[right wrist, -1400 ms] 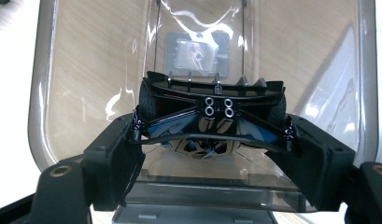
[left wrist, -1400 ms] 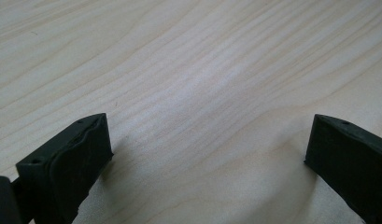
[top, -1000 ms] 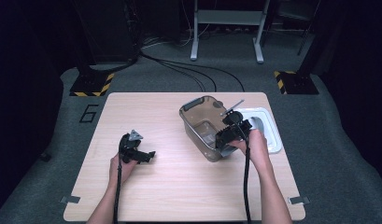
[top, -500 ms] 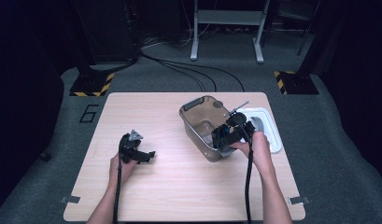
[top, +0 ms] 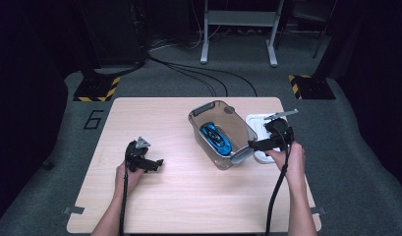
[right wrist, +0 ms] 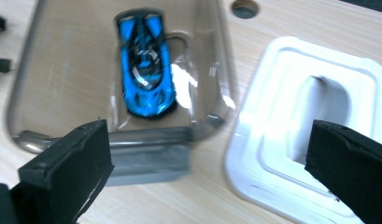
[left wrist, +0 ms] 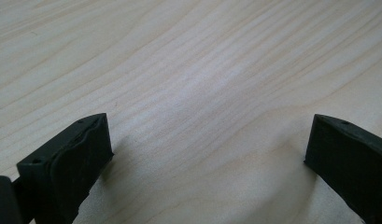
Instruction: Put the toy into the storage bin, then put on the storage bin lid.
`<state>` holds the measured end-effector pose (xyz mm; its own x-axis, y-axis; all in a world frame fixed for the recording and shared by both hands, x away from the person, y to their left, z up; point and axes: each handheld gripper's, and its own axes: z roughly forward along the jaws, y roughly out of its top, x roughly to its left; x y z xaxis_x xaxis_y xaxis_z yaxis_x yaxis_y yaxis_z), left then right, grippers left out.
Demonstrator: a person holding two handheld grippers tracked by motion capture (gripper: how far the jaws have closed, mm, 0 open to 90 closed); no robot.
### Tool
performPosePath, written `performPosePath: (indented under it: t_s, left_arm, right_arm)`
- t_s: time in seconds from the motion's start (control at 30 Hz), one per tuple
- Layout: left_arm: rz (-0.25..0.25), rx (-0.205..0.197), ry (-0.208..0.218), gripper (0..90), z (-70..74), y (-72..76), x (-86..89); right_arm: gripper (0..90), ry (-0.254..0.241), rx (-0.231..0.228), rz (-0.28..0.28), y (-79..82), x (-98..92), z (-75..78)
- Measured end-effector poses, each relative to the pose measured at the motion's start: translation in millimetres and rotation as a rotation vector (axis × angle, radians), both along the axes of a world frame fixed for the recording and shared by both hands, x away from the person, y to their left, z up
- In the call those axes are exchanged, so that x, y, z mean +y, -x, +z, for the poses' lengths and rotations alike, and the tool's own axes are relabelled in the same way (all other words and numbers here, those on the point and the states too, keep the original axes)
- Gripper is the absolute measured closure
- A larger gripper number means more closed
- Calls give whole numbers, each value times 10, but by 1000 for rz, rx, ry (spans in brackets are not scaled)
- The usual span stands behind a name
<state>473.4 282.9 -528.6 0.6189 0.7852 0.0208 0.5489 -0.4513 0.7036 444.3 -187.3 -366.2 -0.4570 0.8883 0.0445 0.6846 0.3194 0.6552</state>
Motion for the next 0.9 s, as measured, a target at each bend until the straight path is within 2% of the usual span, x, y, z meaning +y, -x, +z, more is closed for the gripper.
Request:
performPosePath:
  t_s: [0.03,0.07,0.13,0.27,0.37,0.4,0.47,0.57,0.6,0.73,0.9]
  left_arm:
    - [0,0,0,4,0,0,0]
    - [0,0,0,4,0,0,0]
    - [0,0,0,4,0,0,0]
    - [0,0,0,3,0,0,0]
    - [0,0,0,4,0,1,-1]
    - [0,0,1,4,0,0,-1]
    - [0,0,0,3,0,0,0]
    - [0,0,0,4,0,0,0]
    - [0,0,1,4,0,1,-1]
    - [0,0,1,3,0,0,-1]
    - [2,-1,3,3,-2,1,-2]
  right_arm:
    - [0,-4,-10,-22,-8,-97,-26]
    - [0,-4,-10,-22,-8,-97,-26]
    - [0,-3,-8,-66,-38,-224,-92]
    - [0,-23,-6,-100,-80,-341,-182]
    - [0,-35,-17,-116,-150,-453,-304]
    - [0,-50,-15,-138,-212,-531,-405]
    - [0,-46,-17,-141,-233,-556,-439]
    - [3,-51,-7,-175,-340,-635,-611]
    - [3,-51,-7,-175,-340,-635,-611]
    - [19,-55,18,-194,-448,-671,-771]
    - [137,-64,33,-252,-596,-724,-953]
